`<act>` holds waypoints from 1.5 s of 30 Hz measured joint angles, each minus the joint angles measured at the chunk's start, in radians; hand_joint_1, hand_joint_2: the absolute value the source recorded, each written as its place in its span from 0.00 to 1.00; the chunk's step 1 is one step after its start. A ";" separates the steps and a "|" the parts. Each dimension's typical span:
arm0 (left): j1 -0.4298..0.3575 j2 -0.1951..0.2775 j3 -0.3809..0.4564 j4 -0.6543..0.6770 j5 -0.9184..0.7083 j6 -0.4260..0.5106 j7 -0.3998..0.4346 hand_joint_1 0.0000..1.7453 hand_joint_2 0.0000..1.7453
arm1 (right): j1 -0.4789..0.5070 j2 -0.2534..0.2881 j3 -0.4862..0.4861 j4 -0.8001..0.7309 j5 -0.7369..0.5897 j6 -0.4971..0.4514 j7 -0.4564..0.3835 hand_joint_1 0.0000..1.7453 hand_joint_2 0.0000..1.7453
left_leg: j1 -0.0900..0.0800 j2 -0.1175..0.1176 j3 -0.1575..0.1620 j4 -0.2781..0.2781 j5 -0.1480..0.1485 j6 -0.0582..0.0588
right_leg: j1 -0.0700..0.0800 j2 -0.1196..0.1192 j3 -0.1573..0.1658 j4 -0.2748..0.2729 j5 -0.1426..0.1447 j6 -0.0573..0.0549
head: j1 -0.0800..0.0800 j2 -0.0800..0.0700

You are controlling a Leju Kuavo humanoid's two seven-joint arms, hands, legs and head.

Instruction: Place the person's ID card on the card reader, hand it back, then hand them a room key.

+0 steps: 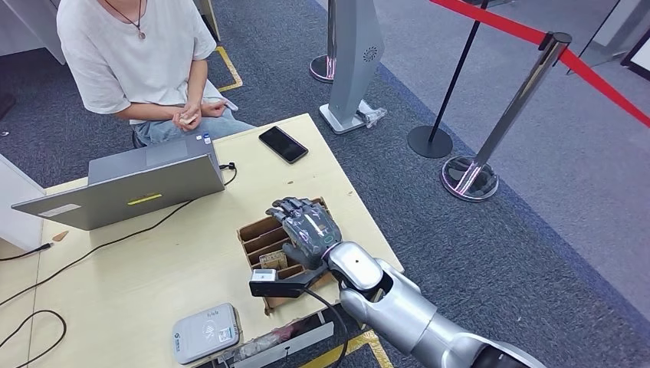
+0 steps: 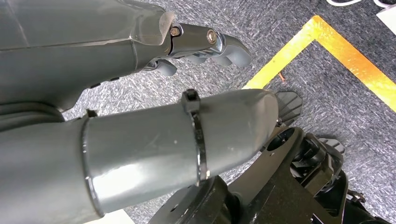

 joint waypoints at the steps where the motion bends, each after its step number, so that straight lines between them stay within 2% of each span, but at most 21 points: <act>1: 0.000 0.000 -0.002 0.000 0.000 0.000 0.000 0.00 0.00 | 0.000 0.000 0.000 0.002 0.000 0.000 0.000 0.31 1.00 | 0.000 0.000 0.000 0.000 0.000 0.000 | 0.000 0.000 0.000 0.000 0.000 0.000 | 0.000 0.000; 9: 0.000 0.000 -0.014 0.000 0.000 -0.003 0.002 0.00 0.00 | -0.001 0.000 0.000 0.012 0.000 0.000 0.000 0.37 1.00 | 0.000 0.000 0.000 0.000 0.000 0.000 | 0.000 0.000 0.000 0.000 0.000 0.000 | 0.000 0.000; 15: 0.000 0.000 -0.014 0.000 0.000 -0.003 0.004 0.00 0.00 | -0.004 0.000 0.000 0.019 0.000 0.001 0.000 0.45 1.00 | 0.000 0.000 0.000 0.000 0.000 0.000 | 0.000 0.000 0.000 0.000 0.000 0.000 | 0.000 0.000; 31: -0.001 0.000 -0.016 0.000 0.004 -0.005 0.012 0.00 0.00 | -0.012 0.000 0.004 0.038 0.000 0.000 -0.005 0.48 1.00 | 0.000 0.000 0.000 0.000 0.000 0.000 | 0.000 0.000 0.000 0.000 0.000 0.000 | 0.000 0.000; 32: -0.001 0.000 -0.017 0.000 0.004 -0.005 0.012 0.00 0.00 | -0.012 0.000 0.004 0.039 0.000 -0.001 -0.005 0.50 1.00 | 0.000 0.000 0.000 0.000 0.000 0.000 | 0.000 0.000 0.000 0.000 0.000 0.000 | 0.000 0.000; 36: -0.003 0.000 -0.020 0.000 0.004 -0.006 0.016 0.00 0.00 | -0.014 0.000 0.004 0.041 0.000 -0.002 -0.004 0.77 1.00 | 0.000 0.000 0.000 0.000 0.000 0.000 | 0.000 0.000 0.000 0.000 0.000 0.000 | 0.000 0.000; 38: -0.003 0.000 -0.021 0.000 0.004 -0.006 0.017 0.00 0.00 | -0.017 0.000 0.004 0.042 0.000 -0.002 -0.004 0.85 1.00 | 0.000 0.000 0.000 0.000 0.000 0.000 | 0.000 0.000 0.000 0.000 0.000 0.000 | 0.000 0.000; 45: -0.003 0.000 -0.022 0.000 0.005 -0.003 0.017 0.00 0.00 | -0.024 0.000 0.005 0.046 0.000 -0.005 -0.004 0.99 1.00 | 0.000 0.000 0.000 0.000 0.000 0.000 | 0.000 0.000 0.000 0.000 0.000 0.000 | 0.000 0.000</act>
